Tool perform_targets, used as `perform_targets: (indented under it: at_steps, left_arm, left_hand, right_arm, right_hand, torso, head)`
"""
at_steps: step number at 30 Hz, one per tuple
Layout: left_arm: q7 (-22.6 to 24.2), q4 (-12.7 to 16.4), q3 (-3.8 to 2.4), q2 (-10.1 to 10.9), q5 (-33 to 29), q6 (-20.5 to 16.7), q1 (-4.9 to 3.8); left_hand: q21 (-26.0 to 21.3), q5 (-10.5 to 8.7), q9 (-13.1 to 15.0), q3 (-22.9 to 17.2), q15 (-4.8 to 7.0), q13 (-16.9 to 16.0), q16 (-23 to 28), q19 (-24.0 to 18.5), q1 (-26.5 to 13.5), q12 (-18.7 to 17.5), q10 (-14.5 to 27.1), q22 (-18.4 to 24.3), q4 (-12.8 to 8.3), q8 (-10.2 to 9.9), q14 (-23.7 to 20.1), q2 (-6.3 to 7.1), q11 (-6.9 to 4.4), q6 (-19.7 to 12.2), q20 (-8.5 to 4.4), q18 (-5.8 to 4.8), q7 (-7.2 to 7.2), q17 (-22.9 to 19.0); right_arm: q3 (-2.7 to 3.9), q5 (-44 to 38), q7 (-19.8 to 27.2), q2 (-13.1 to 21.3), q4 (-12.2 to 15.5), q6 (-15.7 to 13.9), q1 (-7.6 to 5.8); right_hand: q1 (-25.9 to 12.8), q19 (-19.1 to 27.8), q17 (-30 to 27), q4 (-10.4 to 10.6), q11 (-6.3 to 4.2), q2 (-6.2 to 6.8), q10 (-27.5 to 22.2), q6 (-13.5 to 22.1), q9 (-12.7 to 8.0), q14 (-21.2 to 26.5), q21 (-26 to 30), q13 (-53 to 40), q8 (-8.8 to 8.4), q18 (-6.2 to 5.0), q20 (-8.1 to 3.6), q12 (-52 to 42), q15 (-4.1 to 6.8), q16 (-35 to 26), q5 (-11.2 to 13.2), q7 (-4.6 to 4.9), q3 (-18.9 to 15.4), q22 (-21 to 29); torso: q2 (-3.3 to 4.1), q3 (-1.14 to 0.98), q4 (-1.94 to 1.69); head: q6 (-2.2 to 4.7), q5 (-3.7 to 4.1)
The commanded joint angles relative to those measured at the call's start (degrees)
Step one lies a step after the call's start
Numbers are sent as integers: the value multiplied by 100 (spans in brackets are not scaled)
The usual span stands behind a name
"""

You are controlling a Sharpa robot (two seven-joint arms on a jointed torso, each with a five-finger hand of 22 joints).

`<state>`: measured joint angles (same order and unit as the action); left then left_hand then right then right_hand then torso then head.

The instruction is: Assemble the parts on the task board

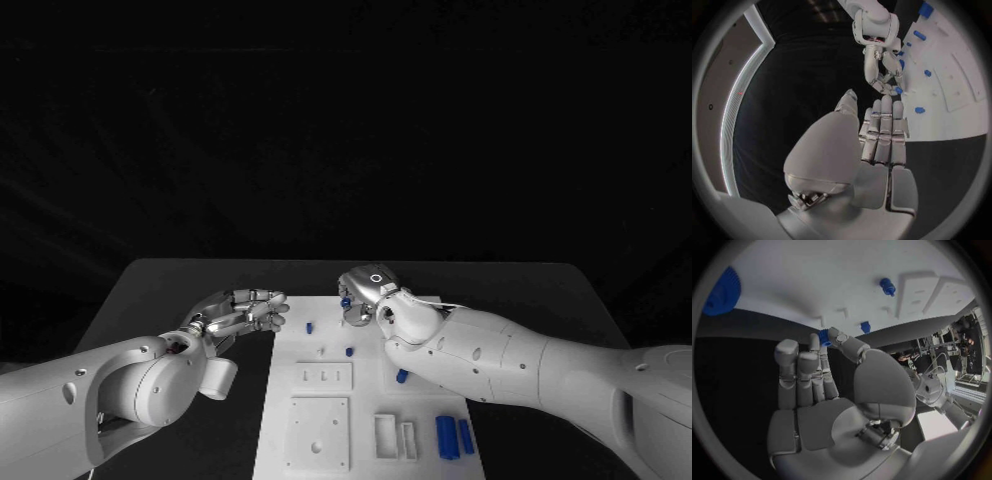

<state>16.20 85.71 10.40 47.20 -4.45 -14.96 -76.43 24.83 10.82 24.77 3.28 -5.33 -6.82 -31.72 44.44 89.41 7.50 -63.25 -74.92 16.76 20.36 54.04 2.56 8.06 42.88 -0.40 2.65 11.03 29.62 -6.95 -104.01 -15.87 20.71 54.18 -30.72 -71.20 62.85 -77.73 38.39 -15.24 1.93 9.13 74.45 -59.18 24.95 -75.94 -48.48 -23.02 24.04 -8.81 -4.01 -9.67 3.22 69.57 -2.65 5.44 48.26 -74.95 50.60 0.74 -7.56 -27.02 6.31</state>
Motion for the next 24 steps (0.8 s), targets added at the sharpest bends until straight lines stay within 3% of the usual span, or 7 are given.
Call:
perform_targets:
  at_steps: [1,16,19,24]
  left_arm:
    - [27,25,-5,-6,21,66,-7]
    - [24,67,-6,-8,22,68,-32]
    - [21,69,-6,-2,22,66,-34]
    - [22,66,-6,3,22,66,-37]
  left_hand:
    - [29,-15,-6,-3,8,7,-23,-25,27,-36,-35,-97,-11,-28,-15,-12,12,51,-10,106,-1,-8]
    - [31,-17,-6,-1,8,6,-25,-26,32,-41,-39,-97,-12,-31,-16,-10,12,53,-9,106,-1,-10]
    - [31,-17,-6,-1,8,6,-25,-26,33,-42,-40,-97,-12,-31,-16,-11,12,53,-9,106,-1,-10]
    - [32,-17,-6,0,8,6,-26,-26,34,-43,-41,-97,-12,-32,-16,-9,11,54,-9,106,-1,-11]
  right_arm:
    - [-5,-48,57,-49,-55,89,3]
    - [-36,-4,88,-144,-252,165,13]
    - [-39,-4,82,-136,-279,176,13]
    - [-42,0,88,-114,-298,244,14]
  right_hand:
    - [31,32,-9,4,-67,24,92,-74,195,165,-39,-14,37,-619,-41,-34,193,24,-16,1,28,-126]
    - [29,37,-11,6,-66,26,88,-72,198,166,-45,-29,31,-619,-42,-29,192,25,-16,2,34,-125]
    - [29,39,-12,7,-66,25,88,-71,199,166,-47,-32,30,-619,-42,-28,192,25,-16,2,36,-125]
    - [29,40,-12,7,-66,24,86,-71,200,166,-48,-37,29,-619,-42,-26,191,25,-15,2,37,-124]
  torso:
    - [11,14,-20]
    - [18,8,-15]
    - [18,21,-37]
    - [11,22,-23]
  head:
    - [10,1]
    - [-30,-19]
    - [-35,-4]
    - [-46,-12]
